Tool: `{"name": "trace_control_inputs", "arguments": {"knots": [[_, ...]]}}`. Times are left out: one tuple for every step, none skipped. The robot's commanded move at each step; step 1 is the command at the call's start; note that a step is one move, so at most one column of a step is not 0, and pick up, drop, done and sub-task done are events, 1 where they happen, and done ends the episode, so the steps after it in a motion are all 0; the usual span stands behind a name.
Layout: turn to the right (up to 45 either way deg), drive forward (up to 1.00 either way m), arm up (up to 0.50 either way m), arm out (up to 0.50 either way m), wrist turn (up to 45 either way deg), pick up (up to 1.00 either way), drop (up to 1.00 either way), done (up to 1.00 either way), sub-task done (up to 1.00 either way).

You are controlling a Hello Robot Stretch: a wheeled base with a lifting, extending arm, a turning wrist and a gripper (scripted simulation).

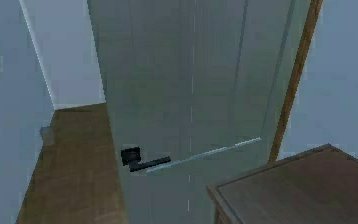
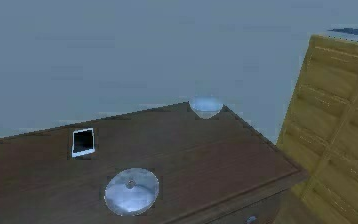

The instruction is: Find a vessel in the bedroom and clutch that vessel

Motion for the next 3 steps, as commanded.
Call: {"name": "trace_control_inputs", "arguments": {"knots": [[-9.0, 0.0, 0.0, 0.0, 0.0, 0.0, 0.0, 0.0, 0.0], [0.0, 0.0, 0.5, 0.0, 0.0, 0.0, 0.0, 0.0, 0.0], [0.0, 0.0, 0.38, 0.0, 0.0, 0.0, 0.0, 0.0, 0.0]]}}
